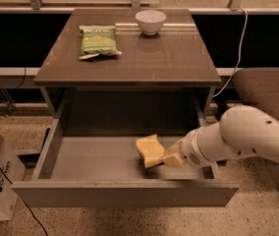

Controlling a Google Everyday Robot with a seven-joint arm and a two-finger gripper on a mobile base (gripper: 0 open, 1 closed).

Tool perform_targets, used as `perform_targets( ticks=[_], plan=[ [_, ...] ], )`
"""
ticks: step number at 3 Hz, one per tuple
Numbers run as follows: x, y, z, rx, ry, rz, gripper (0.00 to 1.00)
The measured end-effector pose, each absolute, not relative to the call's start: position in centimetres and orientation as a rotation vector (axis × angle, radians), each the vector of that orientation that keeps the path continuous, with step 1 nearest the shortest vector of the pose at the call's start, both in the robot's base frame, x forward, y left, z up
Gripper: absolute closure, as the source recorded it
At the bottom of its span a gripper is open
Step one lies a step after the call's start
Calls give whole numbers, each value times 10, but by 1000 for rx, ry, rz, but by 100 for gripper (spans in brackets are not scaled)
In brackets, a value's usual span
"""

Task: Place sponge into top drawer

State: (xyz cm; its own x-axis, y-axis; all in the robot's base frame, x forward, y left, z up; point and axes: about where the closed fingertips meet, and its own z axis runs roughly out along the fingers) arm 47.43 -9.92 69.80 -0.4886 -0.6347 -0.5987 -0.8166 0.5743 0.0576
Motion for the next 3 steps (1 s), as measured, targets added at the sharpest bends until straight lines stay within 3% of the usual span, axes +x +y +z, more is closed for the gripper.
perform_targets(
  ticks=[3],
  plan=[
    [489,-118,647,-1124,2315,495,28]
  ],
)
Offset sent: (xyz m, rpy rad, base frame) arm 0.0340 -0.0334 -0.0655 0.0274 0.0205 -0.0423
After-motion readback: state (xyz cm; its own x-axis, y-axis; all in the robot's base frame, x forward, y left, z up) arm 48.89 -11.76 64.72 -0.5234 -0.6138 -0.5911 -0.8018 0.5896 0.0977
